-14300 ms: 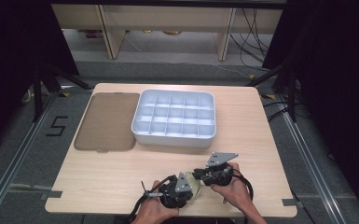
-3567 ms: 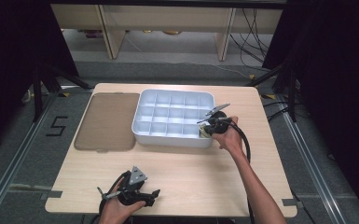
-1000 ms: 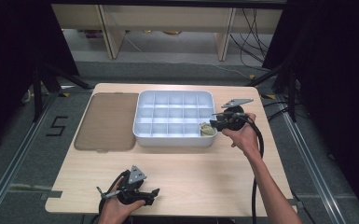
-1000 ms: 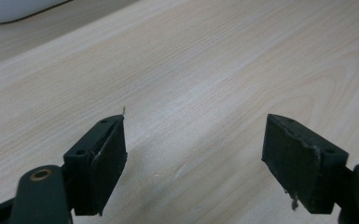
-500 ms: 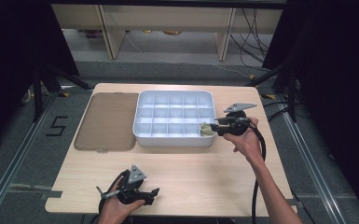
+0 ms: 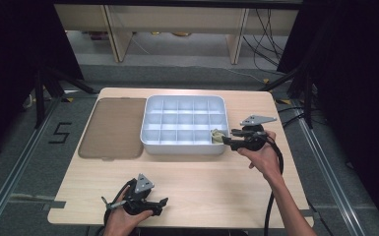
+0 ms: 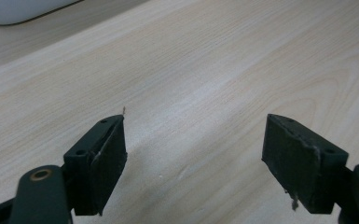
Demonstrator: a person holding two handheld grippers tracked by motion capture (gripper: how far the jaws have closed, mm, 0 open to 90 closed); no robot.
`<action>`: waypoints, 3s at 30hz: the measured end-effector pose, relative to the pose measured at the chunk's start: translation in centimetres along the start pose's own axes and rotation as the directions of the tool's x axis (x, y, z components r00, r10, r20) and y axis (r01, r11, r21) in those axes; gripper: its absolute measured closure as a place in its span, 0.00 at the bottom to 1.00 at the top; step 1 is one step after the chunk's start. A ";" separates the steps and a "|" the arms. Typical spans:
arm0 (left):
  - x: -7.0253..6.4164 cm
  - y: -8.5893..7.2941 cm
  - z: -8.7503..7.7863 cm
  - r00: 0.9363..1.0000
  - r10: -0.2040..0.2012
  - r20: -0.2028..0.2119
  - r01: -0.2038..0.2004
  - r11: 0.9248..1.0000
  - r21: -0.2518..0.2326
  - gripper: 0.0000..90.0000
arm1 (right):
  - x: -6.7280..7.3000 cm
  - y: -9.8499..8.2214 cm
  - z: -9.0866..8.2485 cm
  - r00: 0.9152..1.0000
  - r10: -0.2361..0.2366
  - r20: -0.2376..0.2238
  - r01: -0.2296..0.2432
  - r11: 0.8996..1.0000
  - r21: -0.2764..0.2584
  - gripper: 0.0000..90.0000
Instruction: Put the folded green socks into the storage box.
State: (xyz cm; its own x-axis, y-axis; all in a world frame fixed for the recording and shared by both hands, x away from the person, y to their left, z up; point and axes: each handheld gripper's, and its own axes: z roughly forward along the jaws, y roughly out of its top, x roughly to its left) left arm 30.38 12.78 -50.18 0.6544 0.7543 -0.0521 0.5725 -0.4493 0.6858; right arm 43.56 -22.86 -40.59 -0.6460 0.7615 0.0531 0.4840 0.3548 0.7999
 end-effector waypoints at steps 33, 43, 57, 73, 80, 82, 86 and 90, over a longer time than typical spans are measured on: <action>-0.3 -0.3 0.3 0.999 -0.039 0.007 0.040 0.999 -0.025 0.23 | 3.5 -3.6 -0.7 0.996 0.023 -0.089 -0.027 0.999 -0.037 0.29; -0.4 -0.3 0.4 0.999 -0.045 0.001 0.045 0.998 -0.032 0.23 | 4.3 -4.9 -0.7 0.994 0.007 -0.113 -0.009 1.000 -0.018 0.24; -0.3 -0.3 0.3 0.999 -0.041 0.001 0.041 0.999 -0.030 0.23 | 5.3 -6.4 -0.4 0.990 -0.012 -0.138 0.013 1.000 0.006 0.25; -0.4 -0.3 0.2 1.000 -0.019 0.009 0.019 1.000 -0.019 0.23 | 5.5 -7.8 -0.7 0.991 -0.011 -0.133 0.012 1.000 0.011 0.25; -0.4 -0.3 0.2 1.000 -0.015 0.006 0.015 1.000 -0.024 0.23 | 5.7 -8.7 -0.7 0.990 -0.008 -0.143 0.012 1.000 0.028 0.24; -0.4 -0.3 0.2 1.000 -0.016 0.006 0.016 1.000 -0.023 0.23 | 5.6 -8.9 -0.6 0.988 -0.032 -0.151 0.036 0.999 0.023 0.24; -0.5 -0.3 0.2 1.000 -0.016 0.007 0.016 1.000 -0.024 0.23 | 5.8 -9.3 -0.8 0.988 -0.041 -0.149 0.045 0.999 0.025 0.22; -0.4 -0.3 0.1 1.000 -0.001 0.009 0.001 1.000 -0.009 0.23 | 6.0 -9.8 -0.9 0.989 -0.034 -0.144 0.039 0.999 0.033 0.21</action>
State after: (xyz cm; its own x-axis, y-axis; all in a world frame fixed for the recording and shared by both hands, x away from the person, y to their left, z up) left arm 30.06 12.55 -50.44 0.6581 0.7506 -0.0593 0.5686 -0.4439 0.6925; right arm 34.39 -22.25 -47.53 -0.7399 0.6634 0.1114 0.4779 0.4018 0.7811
